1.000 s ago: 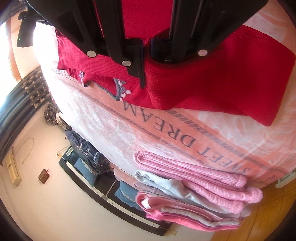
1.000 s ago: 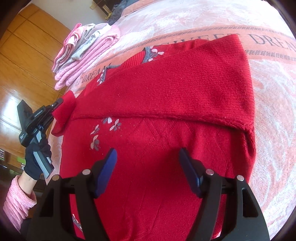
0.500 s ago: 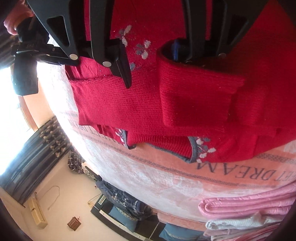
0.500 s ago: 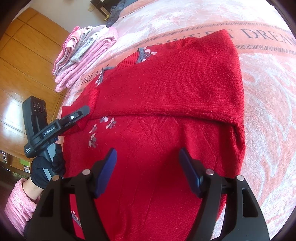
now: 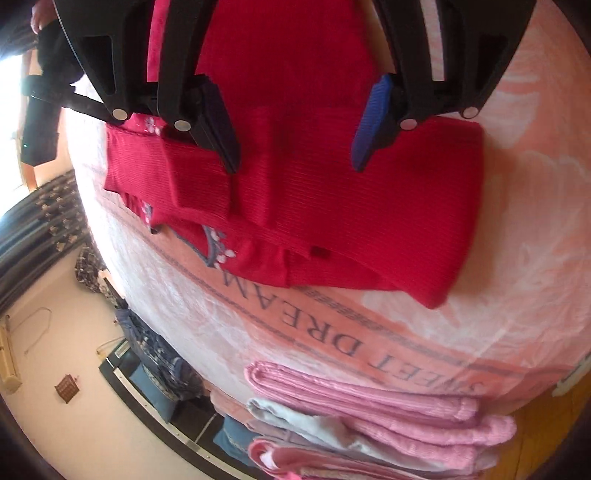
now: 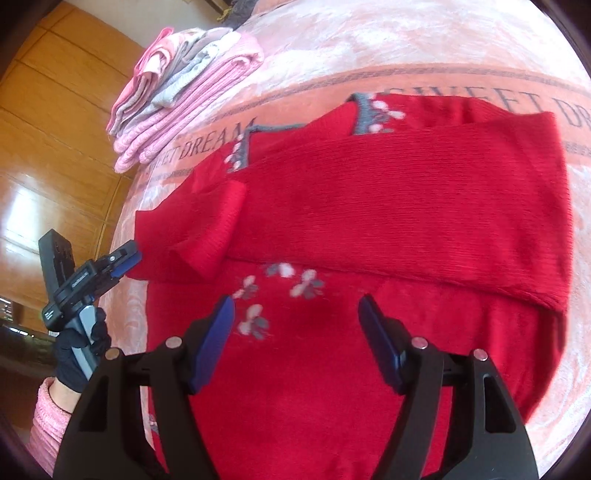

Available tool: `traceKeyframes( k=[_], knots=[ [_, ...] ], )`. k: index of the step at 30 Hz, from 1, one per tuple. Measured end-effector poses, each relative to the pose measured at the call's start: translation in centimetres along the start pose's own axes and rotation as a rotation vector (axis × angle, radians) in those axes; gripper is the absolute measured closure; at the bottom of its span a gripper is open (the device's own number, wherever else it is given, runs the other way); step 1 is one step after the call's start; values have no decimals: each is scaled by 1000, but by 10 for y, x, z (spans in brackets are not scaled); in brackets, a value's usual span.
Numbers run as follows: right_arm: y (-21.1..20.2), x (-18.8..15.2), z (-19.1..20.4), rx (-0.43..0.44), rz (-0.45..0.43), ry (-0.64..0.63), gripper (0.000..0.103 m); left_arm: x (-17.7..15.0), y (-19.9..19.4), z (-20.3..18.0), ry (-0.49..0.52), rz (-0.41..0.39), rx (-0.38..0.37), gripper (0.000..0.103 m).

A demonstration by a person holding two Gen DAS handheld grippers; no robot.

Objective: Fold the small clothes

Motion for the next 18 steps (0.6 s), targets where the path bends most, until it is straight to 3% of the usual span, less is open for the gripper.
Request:
traceKeyframes(
  k=[4, 8, 12, 15, 18],
  knots=[
    [33, 19, 46, 65, 45, 0, 37, -2, 13, 38, -28, 40, 22, 42],
    [60, 35, 56, 40, 60, 49, 43, -5, 14, 43, -22, 22, -34, 42],
    [80, 44, 56, 71, 65, 60, 71, -8, 12, 39, 9, 19, -42, 42],
    [86, 44, 52, 35, 63, 38, 89, -7, 12, 37, 9, 17, -46, 42],
    [75, 44, 50, 42, 38, 11, 95, -3, 7, 37, -32, 1, -56, 42]
  ],
)
Point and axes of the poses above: each gripper's, at about its wrist camera, not at the fingertips, and y roughly the way its jaws point, z to its left, x to its top, the point moved 8 cm from there along y, roughly the way its jaws point, and after that the axes turned 3 degrees about -z, right-handed, at the moved point
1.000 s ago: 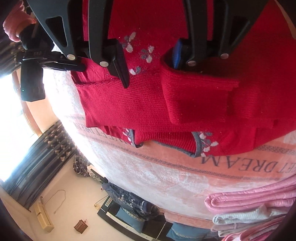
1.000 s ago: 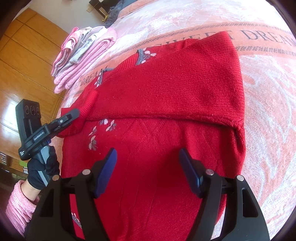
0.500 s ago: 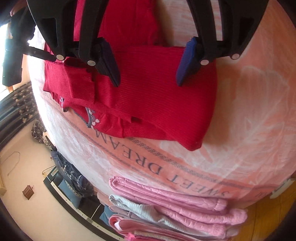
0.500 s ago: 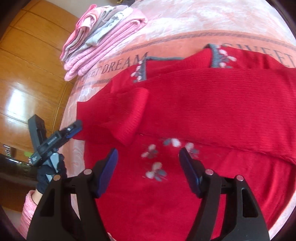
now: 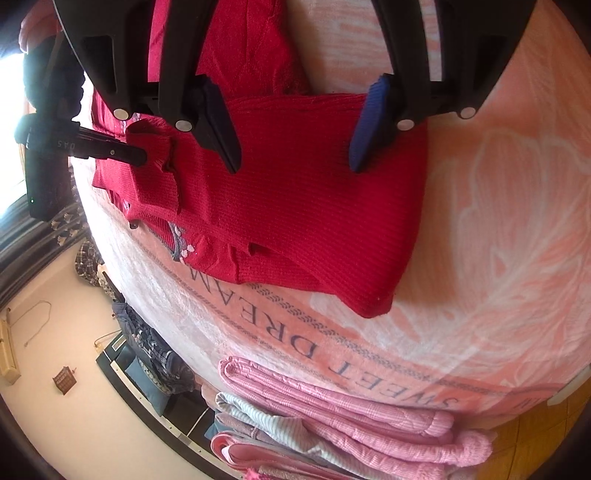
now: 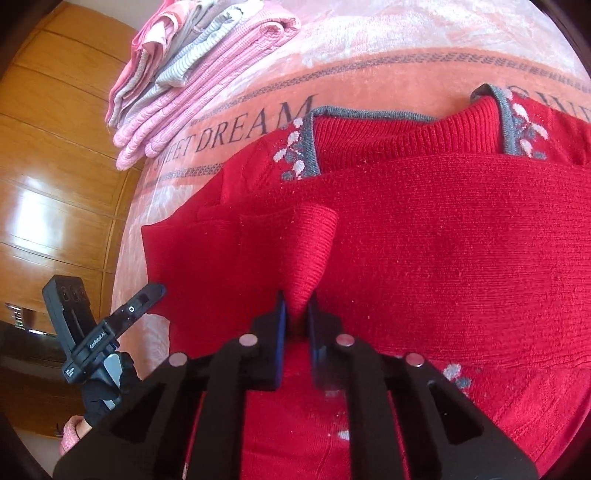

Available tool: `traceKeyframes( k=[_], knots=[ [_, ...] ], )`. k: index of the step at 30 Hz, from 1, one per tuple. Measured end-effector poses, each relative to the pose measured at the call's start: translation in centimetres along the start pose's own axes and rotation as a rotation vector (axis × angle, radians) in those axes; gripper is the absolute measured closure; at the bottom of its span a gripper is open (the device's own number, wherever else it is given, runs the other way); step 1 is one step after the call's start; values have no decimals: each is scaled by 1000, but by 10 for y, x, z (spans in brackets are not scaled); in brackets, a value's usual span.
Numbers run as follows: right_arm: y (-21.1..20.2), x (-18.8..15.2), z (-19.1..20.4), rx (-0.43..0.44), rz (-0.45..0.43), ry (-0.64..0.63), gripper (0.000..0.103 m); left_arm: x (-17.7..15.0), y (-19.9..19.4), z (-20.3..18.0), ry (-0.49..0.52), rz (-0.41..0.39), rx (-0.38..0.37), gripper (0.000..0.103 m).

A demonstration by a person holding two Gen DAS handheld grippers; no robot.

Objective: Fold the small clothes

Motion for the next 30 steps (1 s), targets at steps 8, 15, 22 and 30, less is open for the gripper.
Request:
traceKeyframes(
  k=[8, 15, 22, 30],
  knots=[
    [-29, -1, -50, -102, -46, 39, 75, -4, 14, -15, 27, 18, 24, 41],
    [-50, 9, -16, -71, -93, -85, 75, 1, 5, -18, -33, 1, -24, 40],
    [0, -11, 28, -224, 26, -221, 67, 8, -10, -7, -13, -46, 9, 40],
    [23, -11, 26, -317, 23, -256, 62, 10, -14, 9, -1, -60, 41, 39]
  ],
)
Point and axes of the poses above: each gripper's, at about its wrist camera, not at the fingertips, and y roughly the way its jaws point, z to its left, x to its top, the point moved 8 cm from there along y, roughly the way its jaws point, and after that the axes turned 3 degrees about -z, right-handed, at the moved point
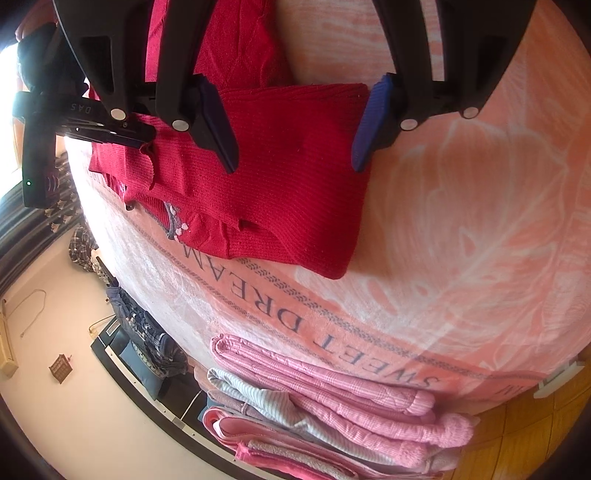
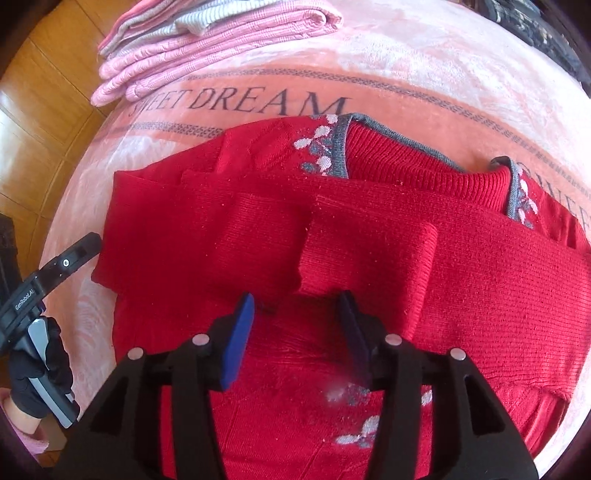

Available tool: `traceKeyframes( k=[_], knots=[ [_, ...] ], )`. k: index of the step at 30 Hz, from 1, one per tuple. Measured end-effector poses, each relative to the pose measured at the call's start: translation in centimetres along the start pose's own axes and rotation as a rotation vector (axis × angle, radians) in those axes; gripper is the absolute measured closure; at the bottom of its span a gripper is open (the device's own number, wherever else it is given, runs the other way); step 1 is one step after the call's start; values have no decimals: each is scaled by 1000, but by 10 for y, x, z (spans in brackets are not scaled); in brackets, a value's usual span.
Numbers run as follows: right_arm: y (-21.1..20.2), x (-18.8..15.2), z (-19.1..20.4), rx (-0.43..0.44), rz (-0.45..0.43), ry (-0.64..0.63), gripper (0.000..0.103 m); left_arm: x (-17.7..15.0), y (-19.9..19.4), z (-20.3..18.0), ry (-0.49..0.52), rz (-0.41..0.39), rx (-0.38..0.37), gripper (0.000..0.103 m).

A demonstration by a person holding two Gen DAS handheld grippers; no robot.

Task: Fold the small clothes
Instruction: 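Grasp the sweater body below the folded sleeves with the right tool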

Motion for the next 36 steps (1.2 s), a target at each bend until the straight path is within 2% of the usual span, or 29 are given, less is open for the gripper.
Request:
traceKeyframes(
  k=[1, 3, 5, 8, 11, 13, 15, 16, 18, 20, 22, 26, 29, 30, 32, 34, 36],
  knots=[
    [0, 0, -3, -27, -6, -13, 73, -1, 1, 1, -4, 3, 0, 39],
    [-3, -2, -7, -1, -14, -3, 77, -2, 2, 1, 2, 5, 5, 39],
    [-7, -3, -17, 27, -19, 33, 91, -3, 3, -1, 13, 4, 15, 38],
    [-22, -5, -33, 142, -44, 134, 92, -4, 4, -4, 11, 0, 19, 37],
    [-41, -7, -64, 169, -75, 208, 92, -5, 7, -9, 22, -3, 22, 37],
    [-51, -10, -88, 177, -81, 264, 86, -6, 9, -13, 36, -2, 25, 37],
    [-60, -16, -112, 149, -87, 293, 85, -9, 12, -16, 41, 7, 27, 37],
    [-62, -19, -122, 139, -85, 307, 77, -10, 13, -18, 44, 9, 28, 37],
    [-64, -26, -137, 149, -78, 351, 66, -12, 14, -21, 54, 9, 34, 37],
    [-63, -32, -149, 170, -68, 387, 64, -11, 14, -23, 54, 5, 35, 37],
    [-59, -36, -155, 200, -53, 416, 57, -10, 14, -25, 50, 1, 33, 37],
    [-49, -38, -156, 262, -48, 440, 57, -10, 14, -28, 53, -3, 30, 37],
    [-45, -32, -147, 240, -52, 389, 57, -10, 13, -26, 57, -6, 35, 37],
    [-44, -31, -143, 227, -53, 367, 59, -10, 13, -24, 56, -7, 37, 37],
    [-41, -28, -136, 203, -65, 333, 70, -8, 11, -19, 45, -12, 40, 37],
    [-38, -26, -128, 182, -71, 296, 87, -6, 8, -13, 30, -22, 44, 37],
    [-38, -24, -122, 177, -94, 260, 95, -2, 5, -8, 10, -34, 48, 37]
  ],
)
Point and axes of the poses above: each gripper's, at about its wrist camera, not at the fingertips, and y roughly the way its jaws point, z to its left, x to its top, the point moved 8 cm from there along y, roughly the way its jaws point, and after that the axes turned 3 degrees about -z, right-handed, at the moved point
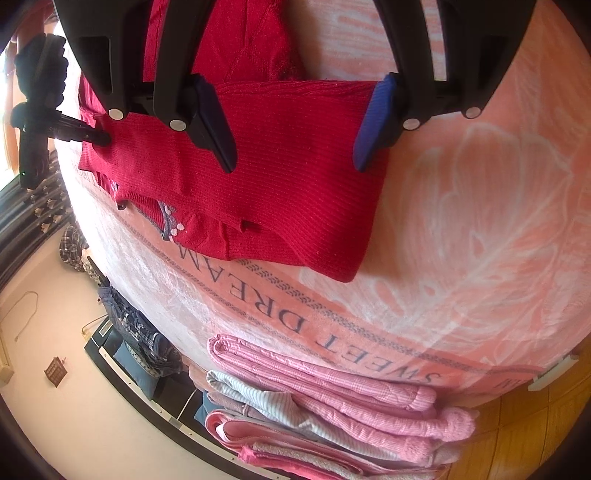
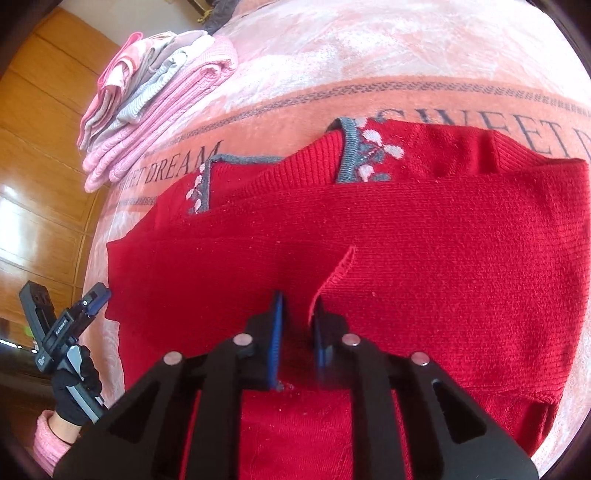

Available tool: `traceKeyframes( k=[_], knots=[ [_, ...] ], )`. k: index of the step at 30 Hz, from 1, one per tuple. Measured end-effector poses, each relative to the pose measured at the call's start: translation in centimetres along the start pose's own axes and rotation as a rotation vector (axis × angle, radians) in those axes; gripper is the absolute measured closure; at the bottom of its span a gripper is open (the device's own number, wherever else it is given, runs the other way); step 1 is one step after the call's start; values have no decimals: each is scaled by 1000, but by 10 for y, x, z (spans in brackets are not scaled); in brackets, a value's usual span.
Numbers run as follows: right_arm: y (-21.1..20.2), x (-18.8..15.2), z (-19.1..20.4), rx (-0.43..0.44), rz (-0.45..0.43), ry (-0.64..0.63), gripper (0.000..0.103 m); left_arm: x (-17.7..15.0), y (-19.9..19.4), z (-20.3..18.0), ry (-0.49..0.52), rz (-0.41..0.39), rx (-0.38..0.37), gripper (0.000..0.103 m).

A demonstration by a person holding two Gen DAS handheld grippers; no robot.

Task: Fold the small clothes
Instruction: 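Grasp the sweater body below the folded sleeves with the right tool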

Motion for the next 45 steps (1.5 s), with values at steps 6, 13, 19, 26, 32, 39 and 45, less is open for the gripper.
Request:
traceKeyframes(
  k=[6, 13, 19, 26, 32, 39, 45],
  knots=[
    [-32, 15, 6, 60, -84, -31, 97, 8, -5, 3, -26, -26, 4, 37],
    [-79, 31, -25, 40, -171, 21, 98, 4, 3, -14, 7, -17, -10, 37],
    [-92, 24, -75, -23, -174, 103, 98, -5, 14, -34, 50, 8, -16, 37],
    [-66, 2, -101, -115, -83, 109, 96, -21, 35, -38, 114, 51, 58, 36],
    [-78, -2, -110, -166, -122, 108, 86, -11, 24, -46, 118, 12, 59, 36],
    [-85, 15, -79, -57, -165, 64, 86, -10, 12, -114, 290, -34, -63, 35],
    [-50, -5, -95, -125, -63, 97, 88, -34, 43, -103, 259, 72, -33, 35]
  ],
)
Point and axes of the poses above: each gripper's, at about its wrist camera, not at the fingertips, and y roughly the way its jaws point, z to its left, x to its top, the point moved 8 cm from there along y, roughly the way its jaws point, and after that the axes turned 3 degrees about -z, right-handed, at the moved point
